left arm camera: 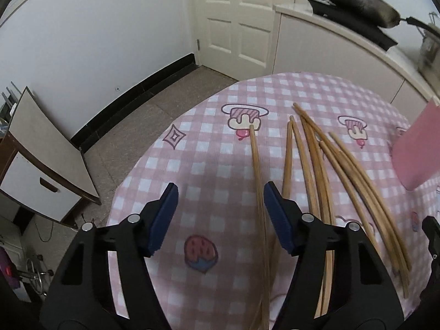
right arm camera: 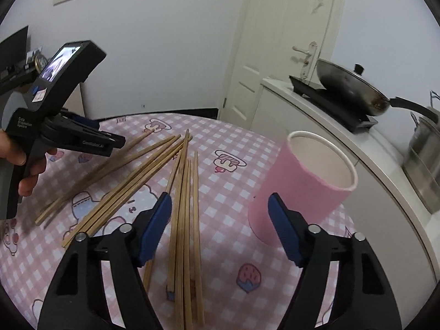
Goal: Organize utensils
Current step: 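Lower the left tool and right tool toward the wooden chopsticks, then close the left tool on one chopstick while the right tool grasps another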
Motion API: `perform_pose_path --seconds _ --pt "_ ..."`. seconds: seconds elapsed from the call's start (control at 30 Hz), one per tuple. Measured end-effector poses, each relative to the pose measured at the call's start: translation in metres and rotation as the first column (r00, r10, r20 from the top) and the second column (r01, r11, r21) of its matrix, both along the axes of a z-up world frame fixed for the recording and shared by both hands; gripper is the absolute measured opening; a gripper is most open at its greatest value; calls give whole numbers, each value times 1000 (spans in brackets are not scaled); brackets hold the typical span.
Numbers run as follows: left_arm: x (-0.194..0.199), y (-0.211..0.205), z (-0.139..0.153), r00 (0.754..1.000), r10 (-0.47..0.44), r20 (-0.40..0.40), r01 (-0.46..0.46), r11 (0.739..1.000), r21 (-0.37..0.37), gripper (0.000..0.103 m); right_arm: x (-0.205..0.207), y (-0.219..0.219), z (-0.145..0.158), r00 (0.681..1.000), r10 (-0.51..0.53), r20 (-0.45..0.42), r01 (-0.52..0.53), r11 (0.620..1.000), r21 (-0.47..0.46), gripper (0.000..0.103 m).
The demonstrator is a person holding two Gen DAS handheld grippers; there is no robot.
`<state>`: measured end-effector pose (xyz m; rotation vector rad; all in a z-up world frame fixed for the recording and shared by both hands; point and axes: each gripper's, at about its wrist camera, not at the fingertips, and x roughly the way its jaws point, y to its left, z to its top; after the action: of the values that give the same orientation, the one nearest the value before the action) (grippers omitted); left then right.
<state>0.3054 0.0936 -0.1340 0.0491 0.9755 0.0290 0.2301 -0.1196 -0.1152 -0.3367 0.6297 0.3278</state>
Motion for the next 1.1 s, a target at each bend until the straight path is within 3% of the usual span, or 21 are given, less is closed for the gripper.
perform_pose_path --seconds 0.2,0.37,0.57,0.83,1.0,1.1 --pt "13 -3 -10 999 -19 -41 19 1000 9 57 17 12 -8 999 21 -39 -23 999 -47 60" --pt "18 9 -10 999 -11 -47 9 999 -51 49 38 23 -12 996 33 -87 -40 996 -78 53" --pt "30 14 -10 998 -16 -61 12 998 -64 44 72 39 -24 984 36 -176 -61 989 -136 40" --pt "39 11 -11 998 -29 -59 26 998 -54 39 96 59 -39 978 4 -208 -55 969 -241 39" --pt "41 12 -10 998 -31 -62 27 998 -60 29 115 58 -44 955 4 -298 -79 968 -238 31" --pt "43 8 -10 997 -45 -67 41 997 -68 15 121 59 -45 941 19 -339 -104 967 -235 24"
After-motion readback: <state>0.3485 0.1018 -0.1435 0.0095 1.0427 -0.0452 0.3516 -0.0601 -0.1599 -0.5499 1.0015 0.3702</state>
